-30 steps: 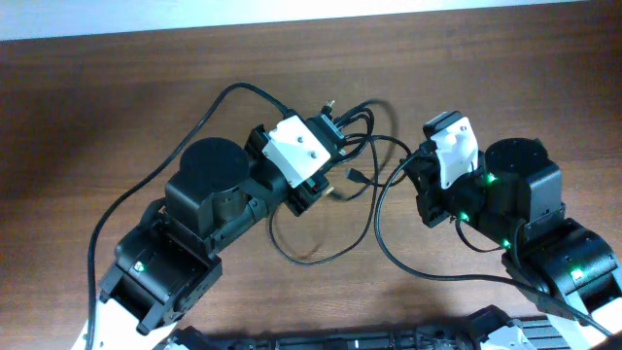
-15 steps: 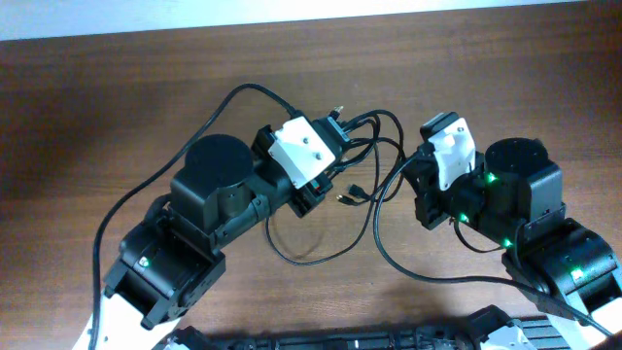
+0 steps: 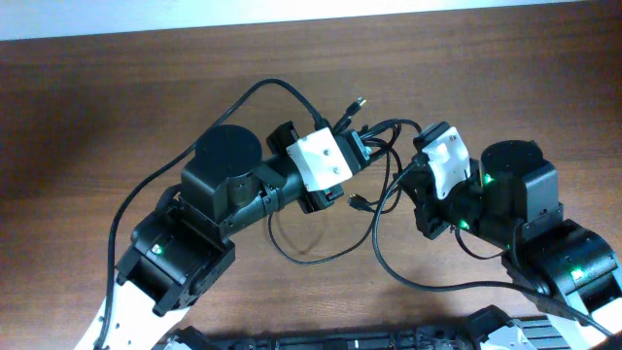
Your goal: Untangle cables
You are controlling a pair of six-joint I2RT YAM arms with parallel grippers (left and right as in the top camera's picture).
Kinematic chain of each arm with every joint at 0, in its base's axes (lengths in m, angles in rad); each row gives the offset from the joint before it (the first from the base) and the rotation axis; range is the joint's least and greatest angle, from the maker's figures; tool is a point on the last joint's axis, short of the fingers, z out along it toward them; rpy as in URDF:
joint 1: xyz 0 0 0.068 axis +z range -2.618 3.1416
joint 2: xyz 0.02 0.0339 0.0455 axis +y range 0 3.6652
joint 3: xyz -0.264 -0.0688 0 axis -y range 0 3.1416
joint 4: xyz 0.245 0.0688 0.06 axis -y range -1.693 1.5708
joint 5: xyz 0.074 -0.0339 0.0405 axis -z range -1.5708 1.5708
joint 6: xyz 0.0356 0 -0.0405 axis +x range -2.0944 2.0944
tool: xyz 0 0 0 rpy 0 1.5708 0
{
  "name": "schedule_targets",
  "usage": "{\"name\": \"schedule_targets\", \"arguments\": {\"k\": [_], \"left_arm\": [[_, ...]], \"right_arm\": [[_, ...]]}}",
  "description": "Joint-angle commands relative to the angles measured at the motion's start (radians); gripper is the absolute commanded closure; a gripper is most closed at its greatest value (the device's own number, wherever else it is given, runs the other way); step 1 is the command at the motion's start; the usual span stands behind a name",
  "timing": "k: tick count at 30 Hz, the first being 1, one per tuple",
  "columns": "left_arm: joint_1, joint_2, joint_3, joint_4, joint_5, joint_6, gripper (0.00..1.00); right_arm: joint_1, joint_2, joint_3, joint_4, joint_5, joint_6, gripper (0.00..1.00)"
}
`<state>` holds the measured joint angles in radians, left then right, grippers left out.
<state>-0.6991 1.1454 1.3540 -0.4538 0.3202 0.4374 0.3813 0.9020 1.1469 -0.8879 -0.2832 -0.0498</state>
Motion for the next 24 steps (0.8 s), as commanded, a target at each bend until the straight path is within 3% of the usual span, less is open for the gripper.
{"name": "schedule_targets", "arguments": {"k": [1,6,13,24], "left_arm": [[0.001,-0.004,0.029,0.034,0.032,0.129,1.00],[0.001,-0.003,0.029,0.059,0.043,0.130,1.00],[0.001,0.005,0.029,0.061,0.179,0.193,1.00],[0.001,0.027,0.029,0.063,0.219,0.192,1.00]], "right_arm": [[-0.002,-0.004,-0.002,-0.018,-0.020,-0.032,0.96],[-0.002,-0.004,-0.002,-0.018,-0.020,-0.032,0.96],[-0.002,-0.004,-0.002,-0.017,-0.024,-0.032,0.96],[-0.002,-0.004,-0.002,0.036,-0.130,-0.085,0.96]]}}
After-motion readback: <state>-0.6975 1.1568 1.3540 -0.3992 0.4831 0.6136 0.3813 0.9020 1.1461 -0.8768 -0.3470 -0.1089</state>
